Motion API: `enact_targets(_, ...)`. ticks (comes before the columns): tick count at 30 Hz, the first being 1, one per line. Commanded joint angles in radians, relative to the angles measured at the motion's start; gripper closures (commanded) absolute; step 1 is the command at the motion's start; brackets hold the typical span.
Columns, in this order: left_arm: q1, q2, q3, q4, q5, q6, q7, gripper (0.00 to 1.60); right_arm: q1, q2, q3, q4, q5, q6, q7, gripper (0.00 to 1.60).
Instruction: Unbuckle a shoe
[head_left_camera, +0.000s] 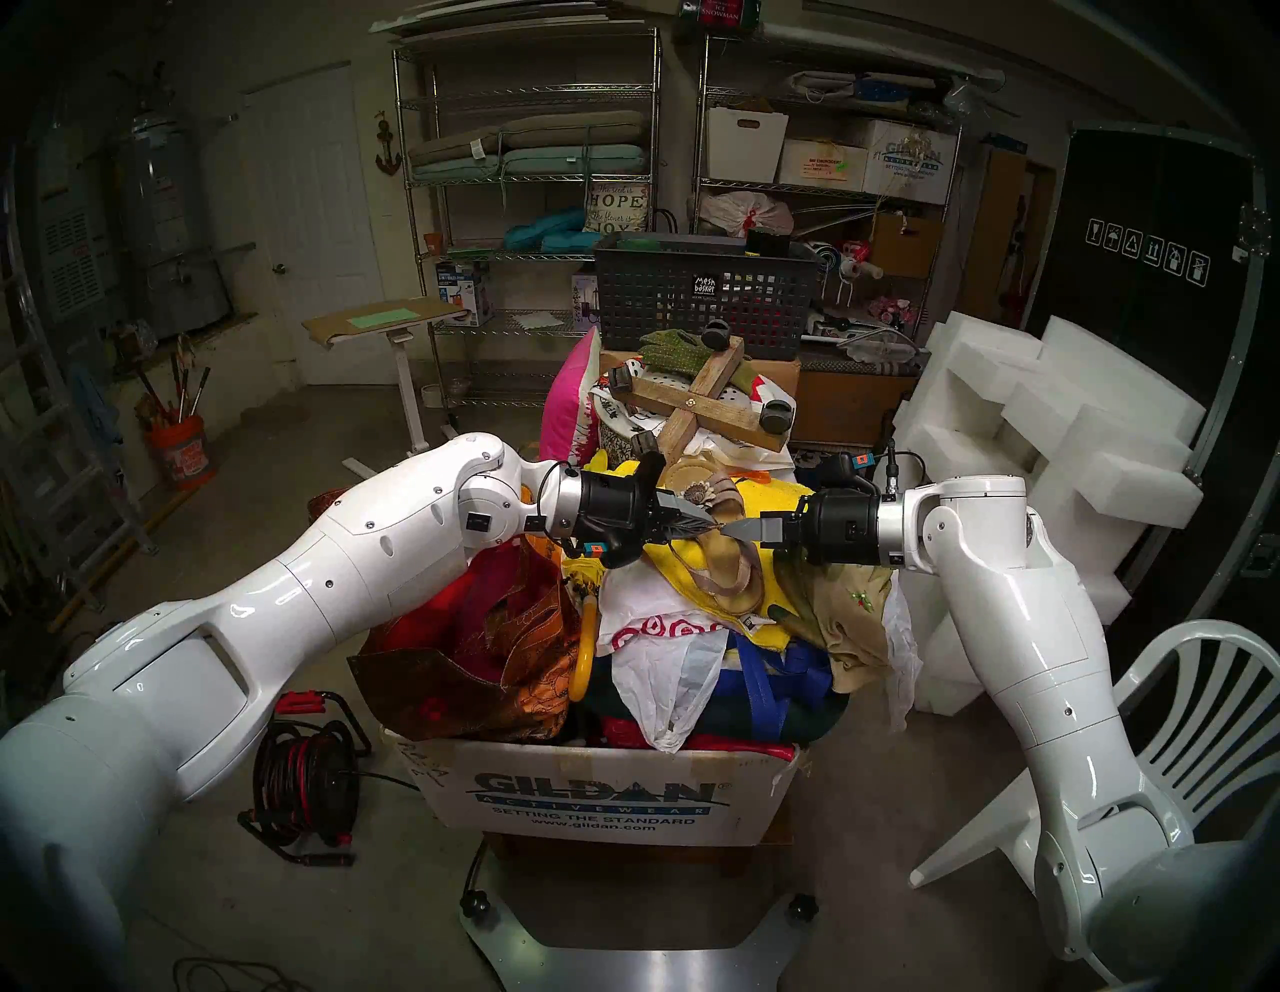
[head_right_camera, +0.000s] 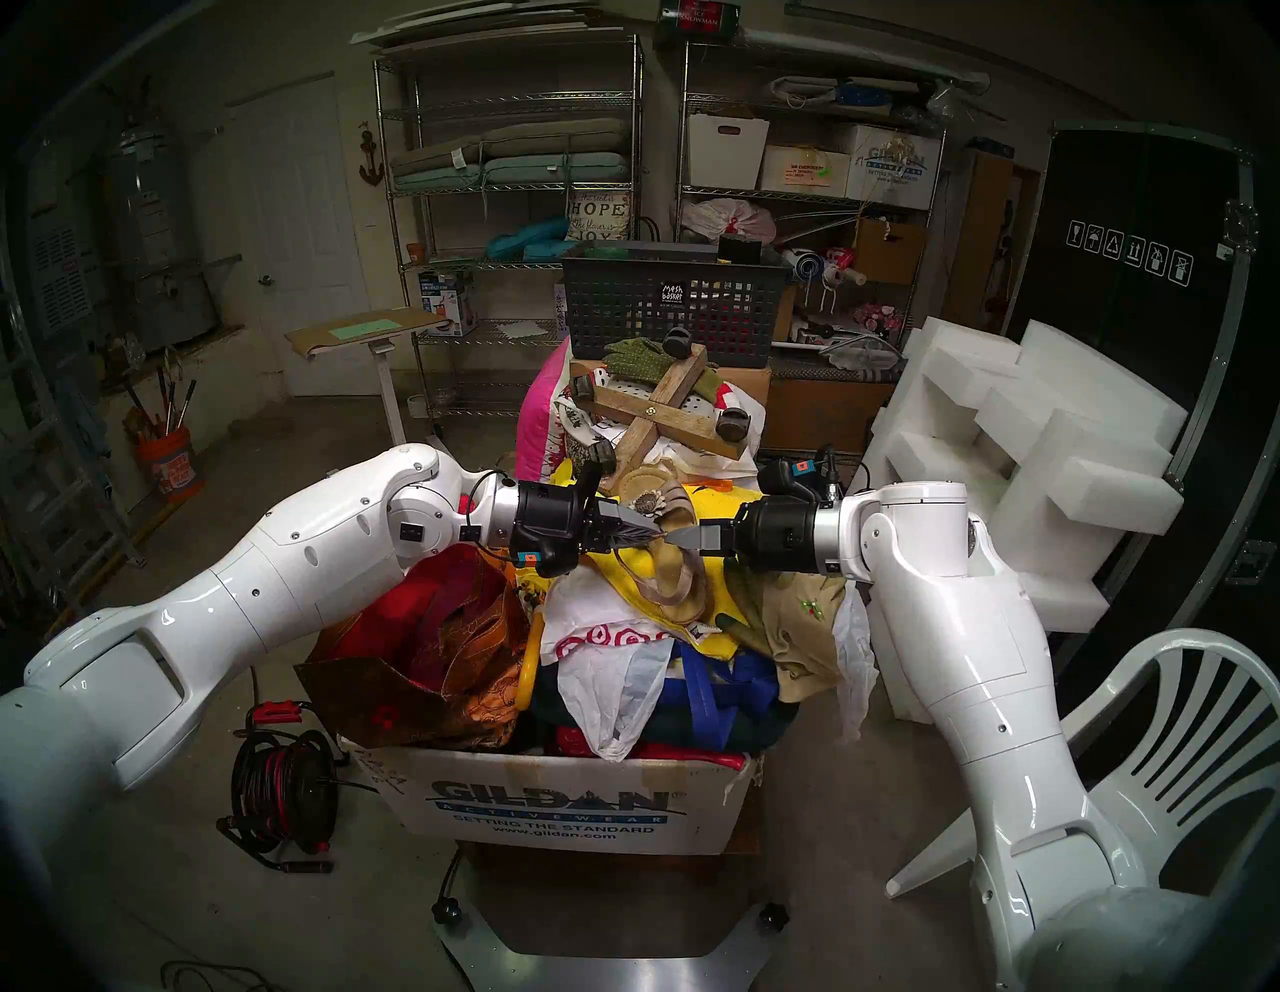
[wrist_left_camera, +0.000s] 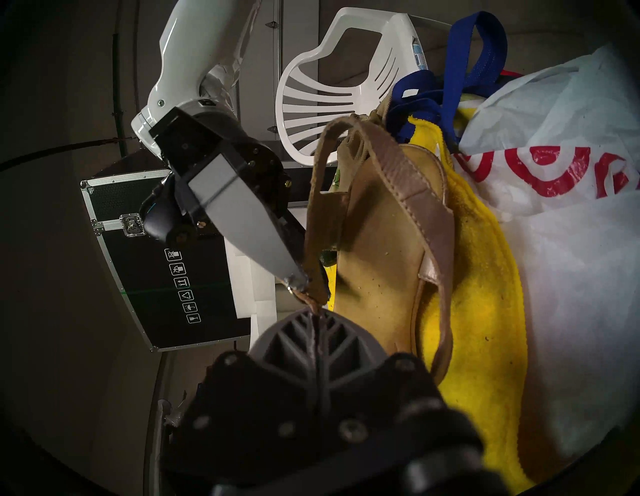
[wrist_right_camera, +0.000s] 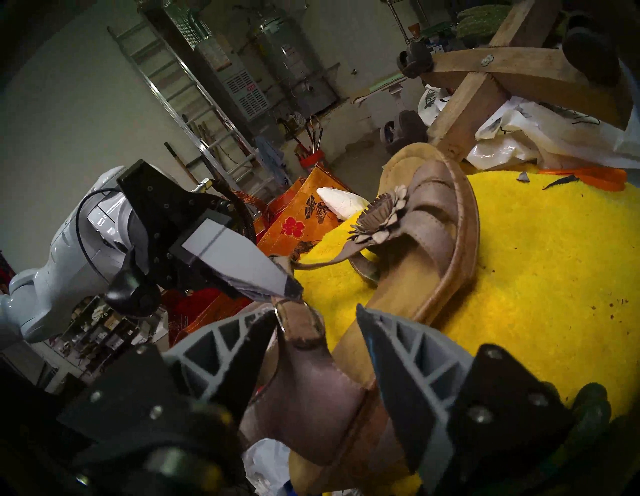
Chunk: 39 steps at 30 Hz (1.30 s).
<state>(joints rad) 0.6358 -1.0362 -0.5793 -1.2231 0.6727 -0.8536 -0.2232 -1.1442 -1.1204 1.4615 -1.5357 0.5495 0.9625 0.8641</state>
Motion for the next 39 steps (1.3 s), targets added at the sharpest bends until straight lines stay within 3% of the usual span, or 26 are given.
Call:
enact_targets(1,-0.011,0.005,-0.015,-0.010,-0.005,0.009,0.007,1.60,0.003,0.012,0.017,-0.034,0.066,-0.003,0.060,0.46)
enact_targets(21,-0.014,0.005,-0.011,-0.011,-0.005,0.014,0.005,1.60,0.011,0.043,-0.045,-0.022,0.113,-0.003,0.038,0.32)
enact_targets(31,-0.016,0.004,-0.008,-0.006,-0.006,0.008,0.004,1.60,0.018,0.049,-0.054,-0.011,0.131,-0.003,0.023,0.45)
enact_targets(35,-0.017,0.001,-0.007,-0.001,-0.006,0.005,0.003,1.60,0.025,0.049,-0.057,-0.003,0.135,-0.003,0.022,0.63)
enact_targets(36,-0.017,0.000,-0.006,-0.001,-0.006,0.005,0.003,1.60,0.027,0.050,-0.059,-0.002,0.136,-0.003,0.022,0.80)
enact_targets(39,-0.017,-0.001,-0.007,0.001,-0.004,0.005,0.003,1.60,0.032,0.052,-0.065,0.003,0.135,-0.003,0.024,0.81)
